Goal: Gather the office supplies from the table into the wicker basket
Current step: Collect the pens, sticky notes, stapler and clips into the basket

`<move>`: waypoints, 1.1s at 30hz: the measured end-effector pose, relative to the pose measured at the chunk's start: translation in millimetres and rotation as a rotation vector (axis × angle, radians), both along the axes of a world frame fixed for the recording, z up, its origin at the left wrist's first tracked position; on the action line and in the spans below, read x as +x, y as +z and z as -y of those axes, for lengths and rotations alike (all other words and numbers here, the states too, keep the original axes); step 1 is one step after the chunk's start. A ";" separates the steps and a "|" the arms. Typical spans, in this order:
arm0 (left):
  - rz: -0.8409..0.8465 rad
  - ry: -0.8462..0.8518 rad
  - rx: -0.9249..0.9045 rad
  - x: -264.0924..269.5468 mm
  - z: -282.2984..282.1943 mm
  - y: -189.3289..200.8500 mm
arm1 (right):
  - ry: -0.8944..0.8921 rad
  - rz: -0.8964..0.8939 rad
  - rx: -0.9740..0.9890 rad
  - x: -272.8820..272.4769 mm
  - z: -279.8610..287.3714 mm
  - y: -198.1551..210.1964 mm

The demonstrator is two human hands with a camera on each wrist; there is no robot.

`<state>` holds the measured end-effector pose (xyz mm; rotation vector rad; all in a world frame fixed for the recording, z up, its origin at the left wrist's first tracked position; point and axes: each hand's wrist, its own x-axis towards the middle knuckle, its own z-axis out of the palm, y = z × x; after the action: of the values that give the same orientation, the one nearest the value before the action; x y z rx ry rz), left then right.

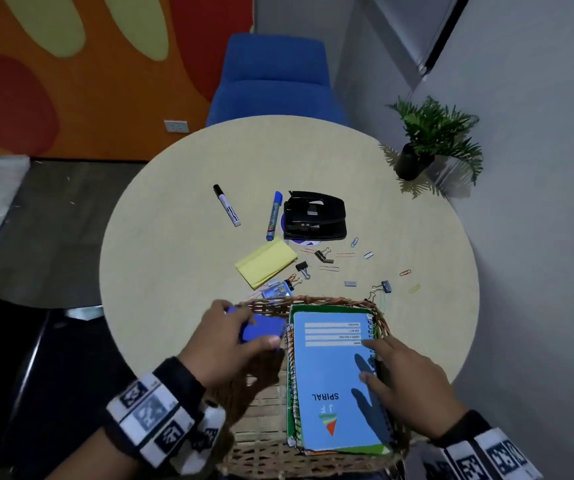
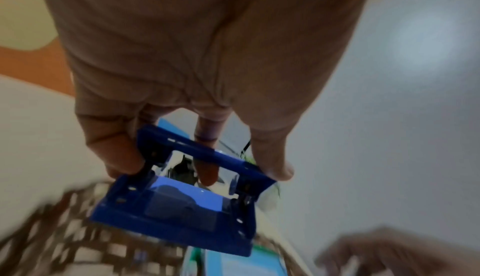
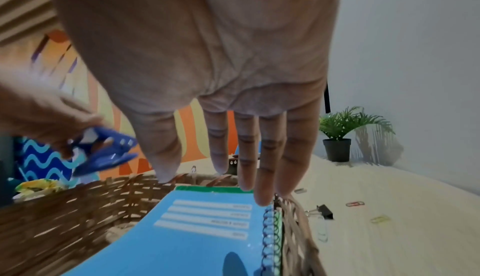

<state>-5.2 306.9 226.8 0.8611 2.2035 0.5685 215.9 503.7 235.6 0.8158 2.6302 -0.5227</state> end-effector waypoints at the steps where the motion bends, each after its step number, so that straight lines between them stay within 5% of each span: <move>1: 0.035 -0.012 -0.067 12.7 -2.3 -7.1 | 0.005 -0.002 0.002 -1.2 -3.8 0.8; 14: -0.307 0.150 -0.527 57.4 -64.8 -46.3 | 0.180 -0.004 -0.148 -25.4 -34.2 6.4; 22: -0.459 0.077 -0.608 64.6 -67.7 -59.8 | 0.439 0.024 0.006 -156.2 -58.5 6.5; 33: -0.355 -0.119 -0.605 54.0 -67.7 -72.9 | 0.758 0.112 0.203 -312.2 -43.5 -87.4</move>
<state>48.8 374.7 153.9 0.7896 2.4084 -0.3313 -96.3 547.1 148.2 -0.1376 2.6423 -0.0013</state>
